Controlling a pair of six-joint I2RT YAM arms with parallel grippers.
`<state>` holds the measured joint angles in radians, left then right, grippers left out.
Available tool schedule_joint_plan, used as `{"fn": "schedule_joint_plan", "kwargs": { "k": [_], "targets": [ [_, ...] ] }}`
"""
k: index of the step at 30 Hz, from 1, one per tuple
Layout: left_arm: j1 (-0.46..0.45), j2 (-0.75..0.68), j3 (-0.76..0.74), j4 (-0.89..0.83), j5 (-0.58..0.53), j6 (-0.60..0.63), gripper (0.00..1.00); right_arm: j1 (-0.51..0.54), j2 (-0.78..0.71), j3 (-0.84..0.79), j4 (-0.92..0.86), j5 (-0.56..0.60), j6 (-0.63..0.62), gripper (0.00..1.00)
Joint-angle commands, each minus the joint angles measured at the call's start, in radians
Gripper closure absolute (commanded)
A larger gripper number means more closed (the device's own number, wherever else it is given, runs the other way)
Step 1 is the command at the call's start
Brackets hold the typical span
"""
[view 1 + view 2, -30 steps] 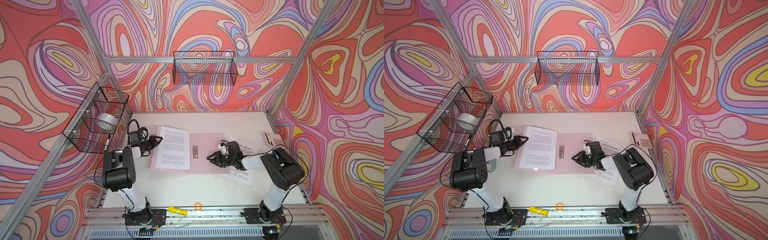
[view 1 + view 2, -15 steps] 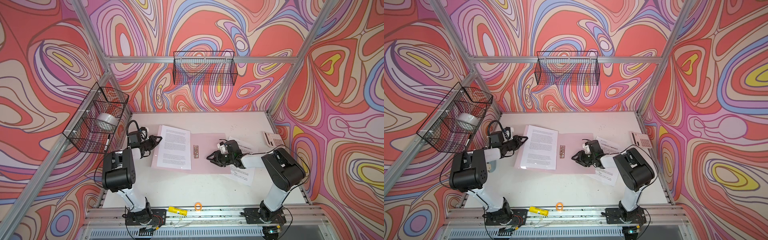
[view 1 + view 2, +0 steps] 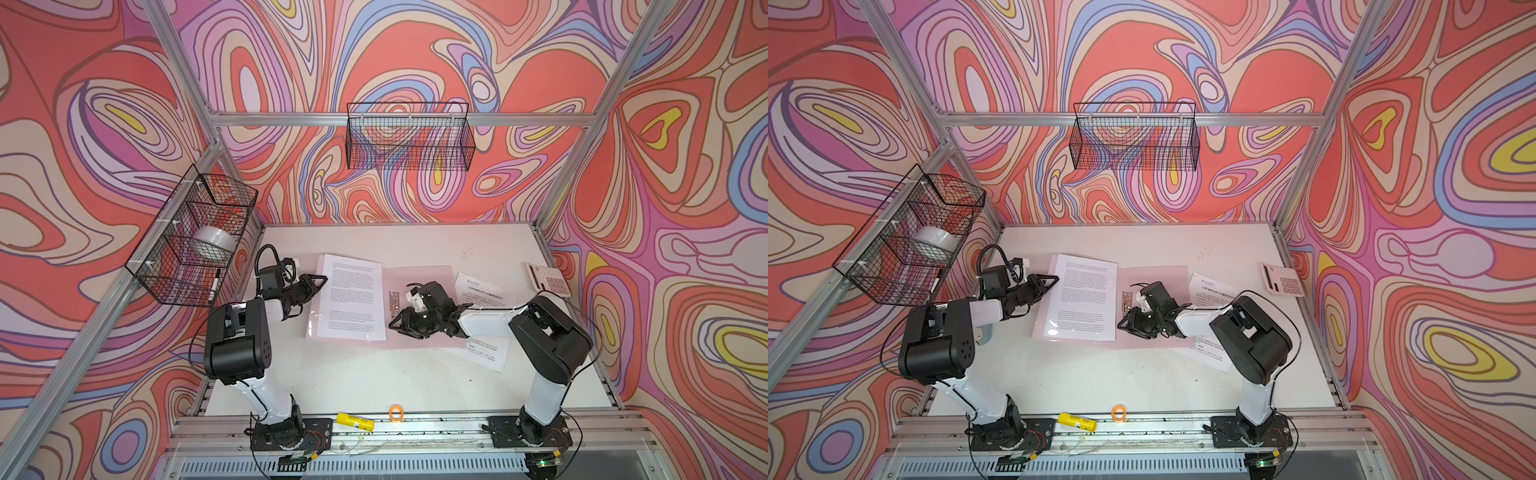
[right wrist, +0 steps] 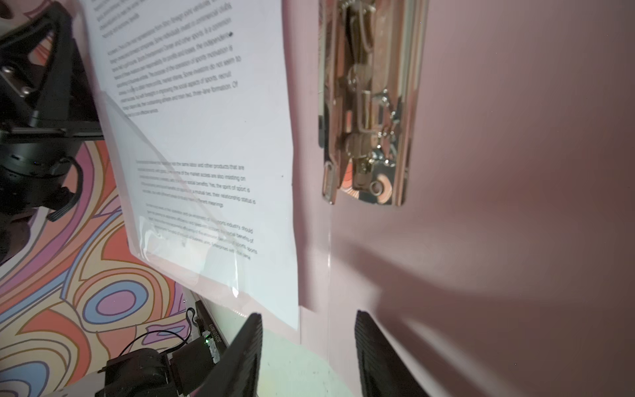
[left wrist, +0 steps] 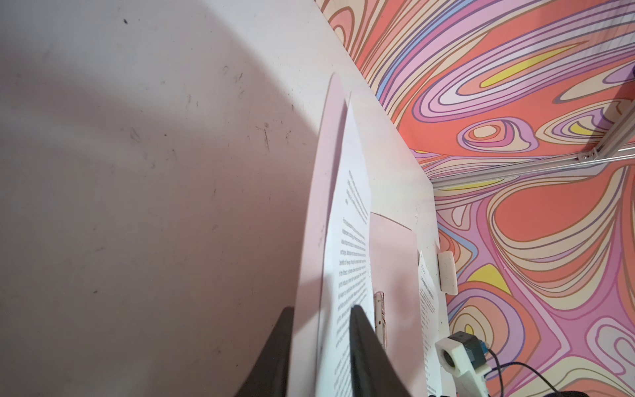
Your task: Put the files into the folder
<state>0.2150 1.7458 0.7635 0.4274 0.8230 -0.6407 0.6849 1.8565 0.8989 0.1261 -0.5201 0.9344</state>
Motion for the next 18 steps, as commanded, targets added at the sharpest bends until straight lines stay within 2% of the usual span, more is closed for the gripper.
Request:
{"fn": "schedule_joint_plan", "kwargs": {
  "k": [1, 6, 18],
  "targets": [
    [-0.004, -0.020, -0.014, 0.049, 0.014, -0.012, 0.65, 0.023, 0.051, 0.038, 0.025, 0.015, 0.027, 0.54],
    [-0.005, -0.009, -0.016, 0.068, 0.026, -0.023, 0.61, 0.037, 0.101, 0.100, 0.012, 0.015, 0.025, 0.54],
    [-0.014, -0.020, -0.023, 0.068, 0.021, -0.020, 0.60, 0.077, 0.166, 0.241, -0.115, 0.029, -0.025, 0.55]
  ]
}}
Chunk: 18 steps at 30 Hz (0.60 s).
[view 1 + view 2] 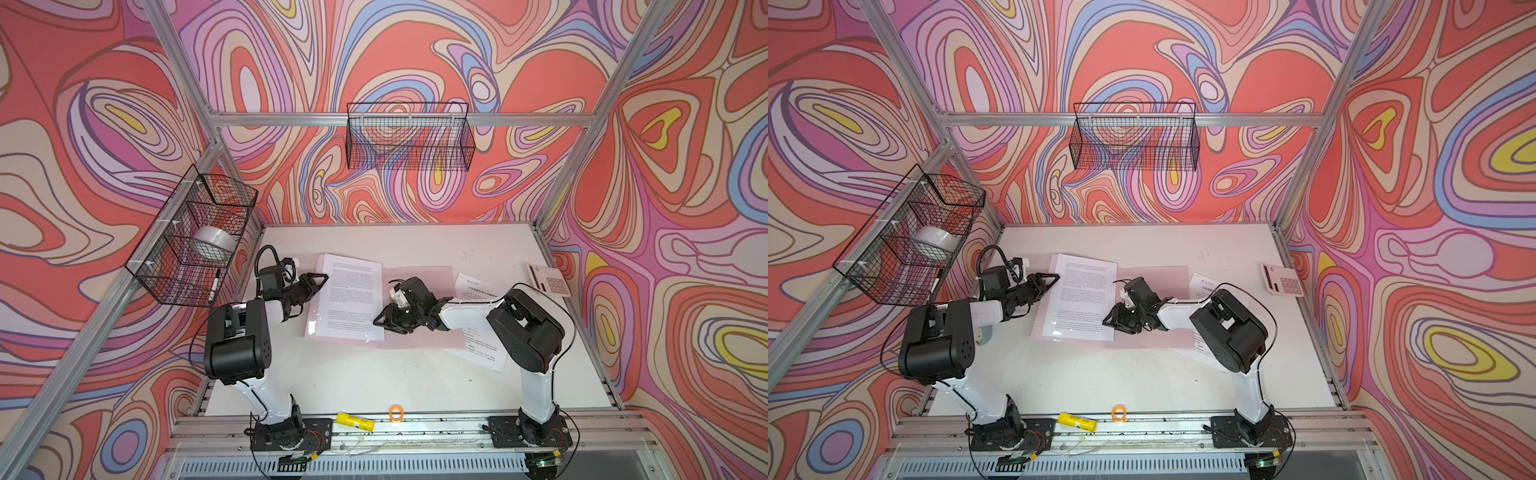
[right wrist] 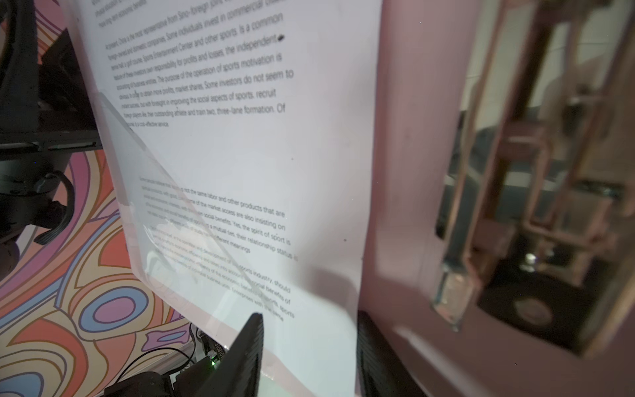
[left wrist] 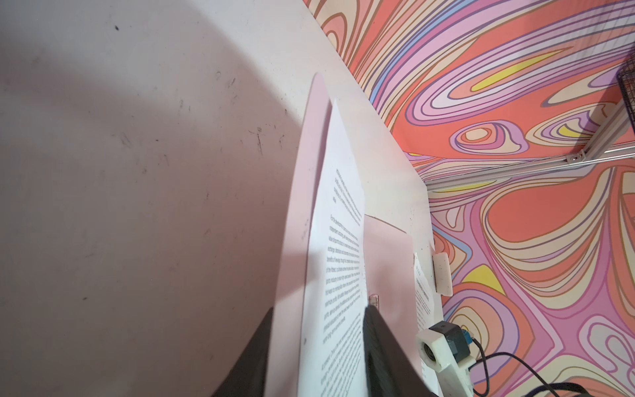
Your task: Put the files into the folder
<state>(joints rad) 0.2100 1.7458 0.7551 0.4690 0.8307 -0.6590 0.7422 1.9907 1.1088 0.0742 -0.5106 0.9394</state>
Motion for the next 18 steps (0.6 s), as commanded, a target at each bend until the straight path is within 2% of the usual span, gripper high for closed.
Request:
{"fn": "schedule_joint_plan", "kwargs": {
  "k": [1, 18],
  "targets": [
    [-0.011, -0.020, -0.013, 0.023, 0.011, 0.001, 0.60, 0.024, 0.036, 0.039, -0.071, 0.022, -0.031, 0.54],
    [-0.029, -0.025, -0.003, -0.012, -0.005, 0.022, 0.58, 0.078, 0.068, 0.108, -0.122, 0.035, -0.040, 0.55]
  ]
}}
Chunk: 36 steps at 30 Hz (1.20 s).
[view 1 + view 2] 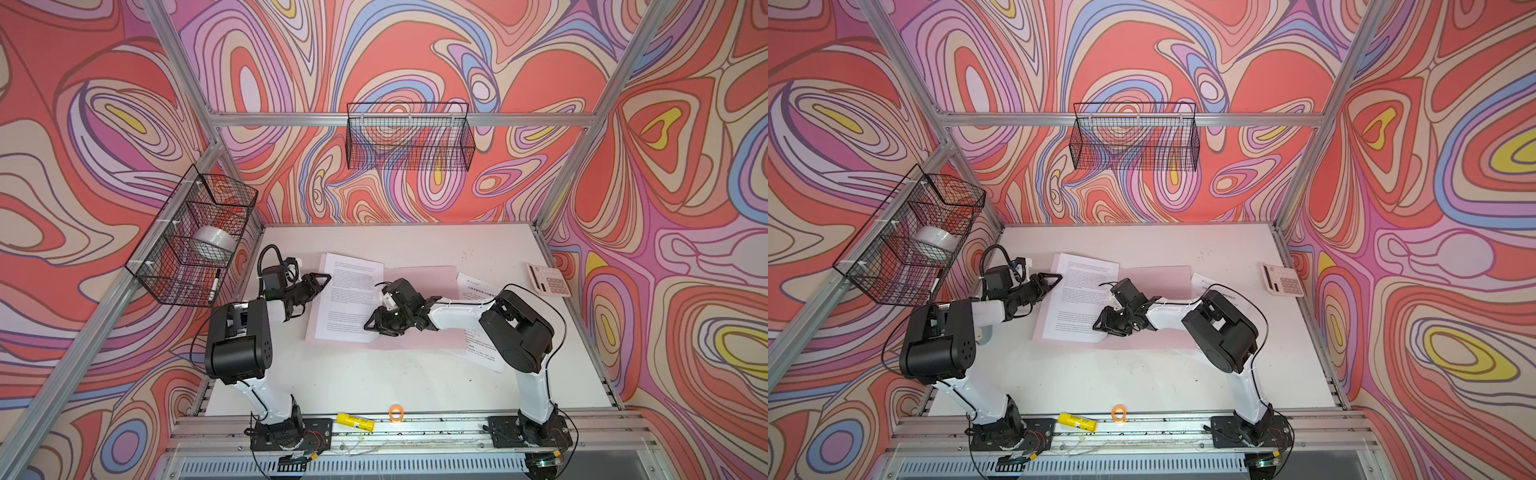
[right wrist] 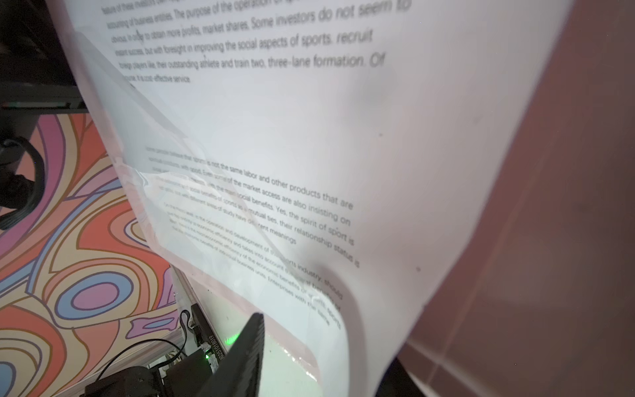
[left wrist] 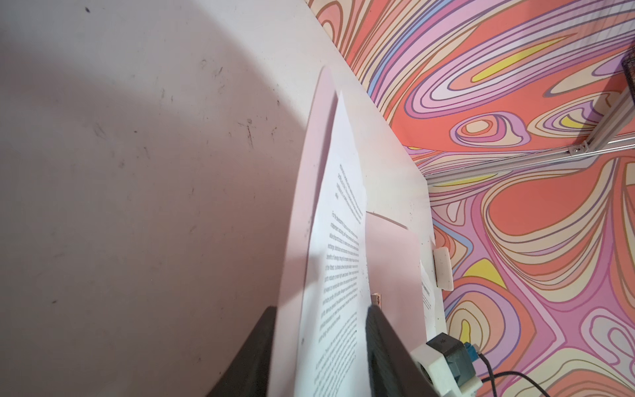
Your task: Put the files into the folder
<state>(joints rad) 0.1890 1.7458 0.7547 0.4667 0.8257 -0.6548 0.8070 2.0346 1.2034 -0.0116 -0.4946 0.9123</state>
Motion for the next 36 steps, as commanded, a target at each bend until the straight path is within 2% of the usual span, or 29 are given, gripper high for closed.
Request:
{"fn": "schedule_joint_plan", "kwargs": {
  "k": [1, 7, 16, 23, 27, 31, 36],
  "targets": [
    [-0.009, -0.026, -0.003, -0.011, 0.000, 0.018, 0.58, 0.013, 0.018, 0.011, -0.047, 0.029, -0.014, 0.54],
    [-0.008, -0.029, -0.001, -0.017, -0.006, 0.023, 0.61, 0.012, -0.054, -0.009, -0.149, 0.128, -0.062, 0.46],
    [-0.008, -0.029, 0.003, -0.025, -0.008, 0.028, 0.65, -0.005, -0.098, -0.091, -0.137, 0.143, -0.051, 0.48],
    [-0.009, -0.024, 0.004, -0.022, -0.007, 0.024, 0.65, -0.026, -0.121, -0.175, -0.019, 0.103, 0.006, 0.56],
    [-0.008, -0.022, 0.003, -0.017, -0.004, 0.021, 0.65, -0.047, -0.111, -0.249, 0.147, 0.034, 0.080, 0.63],
    [-0.009, -0.017, 0.003, -0.010, 0.001, 0.012, 0.66, -0.054, -0.086, -0.286, 0.281, -0.015, 0.138, 0.65],
    [-0.009, -0.016, 0.003, -0.010, 0.001, 0.013, 0.66, -0.054, -0.081, -0.293, 0.311, -0.027, 0.150, 0.70]
  ]
}}
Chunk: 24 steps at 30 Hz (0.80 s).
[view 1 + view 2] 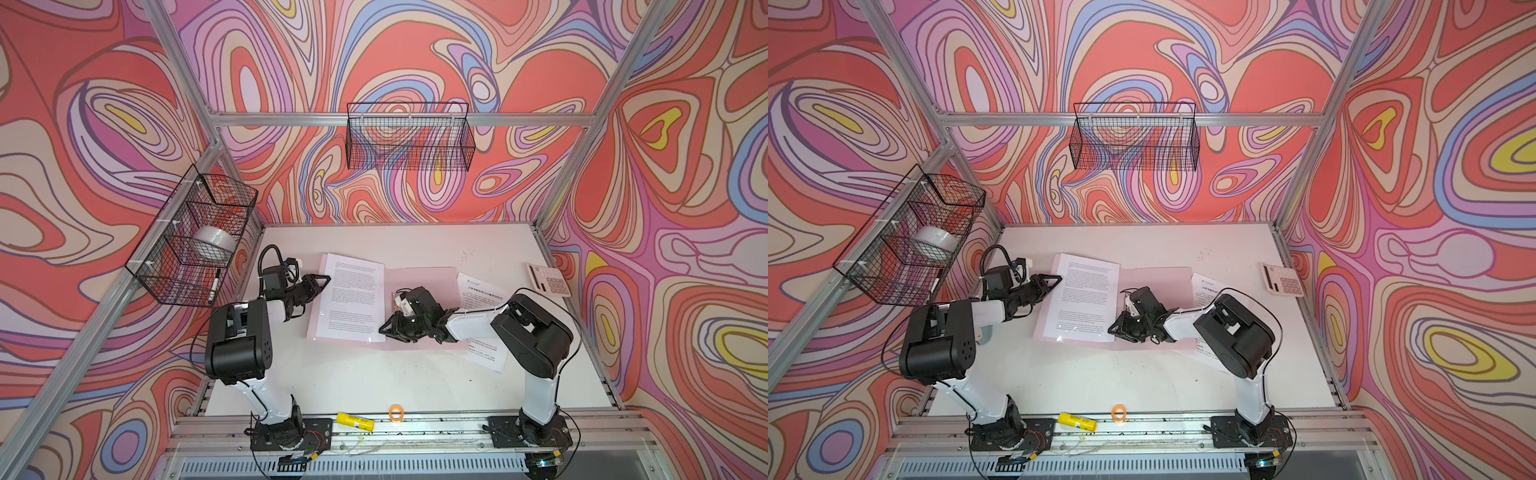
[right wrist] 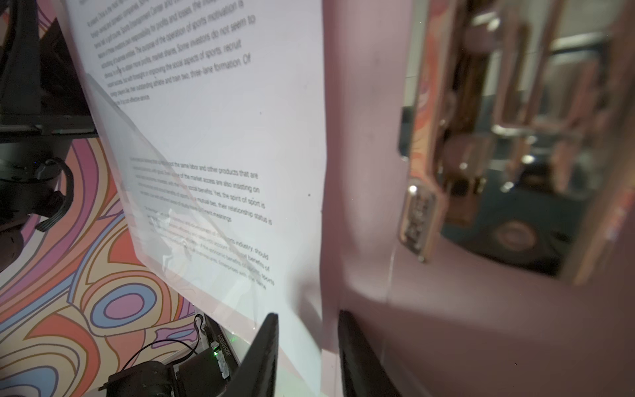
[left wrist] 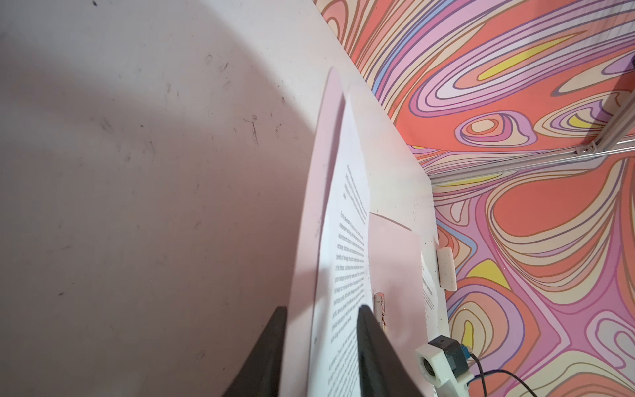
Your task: Put the files into the folder
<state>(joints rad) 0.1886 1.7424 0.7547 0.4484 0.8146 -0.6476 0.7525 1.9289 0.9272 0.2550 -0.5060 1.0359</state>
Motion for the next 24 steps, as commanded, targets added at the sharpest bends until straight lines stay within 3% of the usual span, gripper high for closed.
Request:
{"fn": "schedule_joint_plan", "kwargs": {
  "k": [1, 8, 16, 24],
  "targets": [
    [-0.008, -0.012, 0.003, 0.010, 0.012, 0.004, 0.66, -0.001, 0.028, -0.018, 0.050, -0.019, 0.028, 0.72],
    [-0.008, -0.011, 0.003, 0.009, 0.011, 0.005, 0.66, -0.001, 0.029, -0.022, 0.058, -0.015, 0.036, 1.00],
    [-0.009, -0.019, -0.006, 0.024, 0.012, 0.000, 0.52, -0.001, 0.046, -0.014, 0.096, -0.025, 0.045, 1.00],
    [-0.012, -0.020, -0.009, 0.030, 0.009, -0.003, 0.50, 0.006, 0.064, 0.014, 0.107, -0.049, 0.044, 1.00]
  ]
}}
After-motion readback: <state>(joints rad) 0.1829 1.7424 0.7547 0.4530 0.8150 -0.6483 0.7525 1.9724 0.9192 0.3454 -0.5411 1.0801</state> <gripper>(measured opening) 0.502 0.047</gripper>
